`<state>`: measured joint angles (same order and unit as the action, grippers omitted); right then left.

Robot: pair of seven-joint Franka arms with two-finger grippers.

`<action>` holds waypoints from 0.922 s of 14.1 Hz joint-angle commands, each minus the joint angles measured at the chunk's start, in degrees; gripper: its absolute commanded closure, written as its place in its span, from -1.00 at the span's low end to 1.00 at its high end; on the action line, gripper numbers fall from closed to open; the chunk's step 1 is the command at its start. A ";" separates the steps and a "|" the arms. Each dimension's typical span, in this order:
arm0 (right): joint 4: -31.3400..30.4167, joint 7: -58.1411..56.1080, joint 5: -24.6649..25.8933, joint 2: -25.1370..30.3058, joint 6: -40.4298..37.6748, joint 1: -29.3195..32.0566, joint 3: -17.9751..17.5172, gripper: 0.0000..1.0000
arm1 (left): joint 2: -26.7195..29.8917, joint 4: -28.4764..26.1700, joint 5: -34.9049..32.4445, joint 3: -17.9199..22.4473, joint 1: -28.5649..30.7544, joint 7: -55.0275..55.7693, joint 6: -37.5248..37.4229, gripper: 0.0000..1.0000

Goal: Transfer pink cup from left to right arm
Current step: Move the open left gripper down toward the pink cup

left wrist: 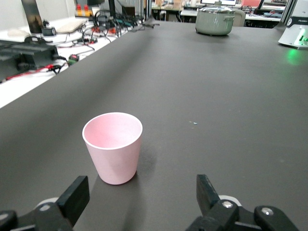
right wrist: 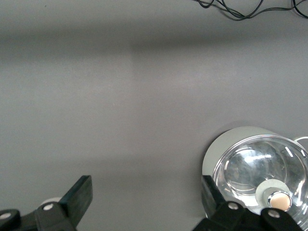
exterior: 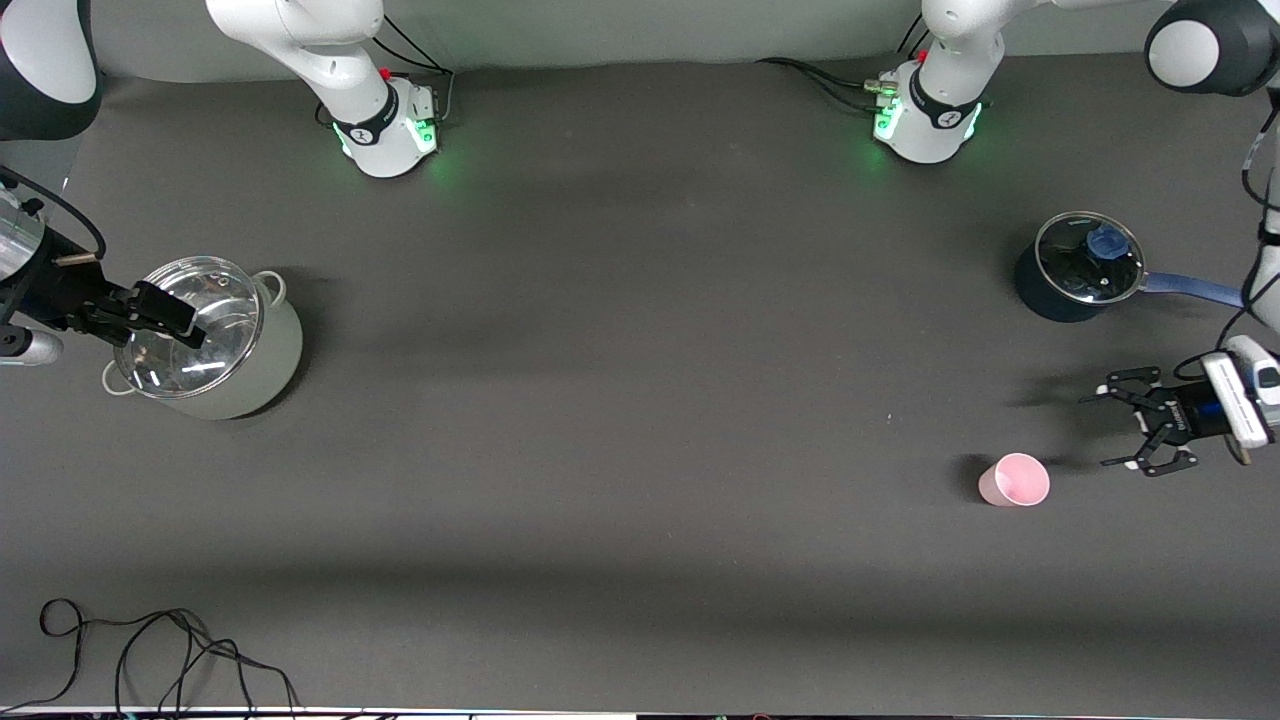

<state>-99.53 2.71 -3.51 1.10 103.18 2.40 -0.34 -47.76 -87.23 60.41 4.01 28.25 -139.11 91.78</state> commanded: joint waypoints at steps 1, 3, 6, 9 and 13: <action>-0.84 0.37 -1.23 1.19 0.00 -0.02 0.17 -0.99 | -2.86 -0.05 4.53 -0.32 0.40 -6.51 0.33 -0.98; -0.84 0.37 -1.23 1.19 0.00 -0.02 0.17 -0.99 | -4.97 -0.05 6.91 -0.32 0.31 -10.02 2.35 -0.98; -0.84 0.37 -1.23 1.27 0.00 -0.02 0.17 -0.99 | -7.70 0.04 9.72 -0.32 0.31 -13.81 2.71 -0.98; -0.84 0.37 -1.23 1.27 0.00 -0.02 0.17 -0.99 | -8.93 -0.05 10.43 -0.49 0.14 -13.91 3.50 -0.99; -0.84 0.37 -1.23 1.27 0.00 -0.02 0.17 -0.99 | -9.90 -0.22 11.93 -1.63 -0.92 -9.89 3.50 -0.99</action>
<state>-99.56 2.71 -3.51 1.17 103.18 2.40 -0.34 -57.43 -87.28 71.02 3.10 28.07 -151.08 94.82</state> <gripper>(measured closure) 0.004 0.000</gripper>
